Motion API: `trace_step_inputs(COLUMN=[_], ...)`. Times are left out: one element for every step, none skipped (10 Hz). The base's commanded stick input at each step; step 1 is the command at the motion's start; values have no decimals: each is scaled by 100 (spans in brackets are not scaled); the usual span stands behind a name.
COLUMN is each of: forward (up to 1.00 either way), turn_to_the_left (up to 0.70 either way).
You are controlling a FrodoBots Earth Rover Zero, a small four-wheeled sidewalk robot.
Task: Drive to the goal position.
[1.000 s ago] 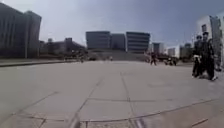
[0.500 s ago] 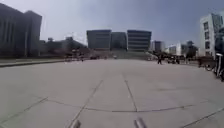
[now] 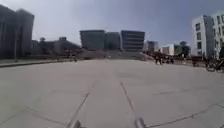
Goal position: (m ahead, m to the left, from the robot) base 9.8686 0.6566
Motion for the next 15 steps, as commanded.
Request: trace_step_inputs(forward=[70,70,70,70,70,70,70,70,70,70,70,70,70,70,70], turn_to_the_left=[1,1,1,1,1,1,1,1,1,1,1,1,1,1,1])
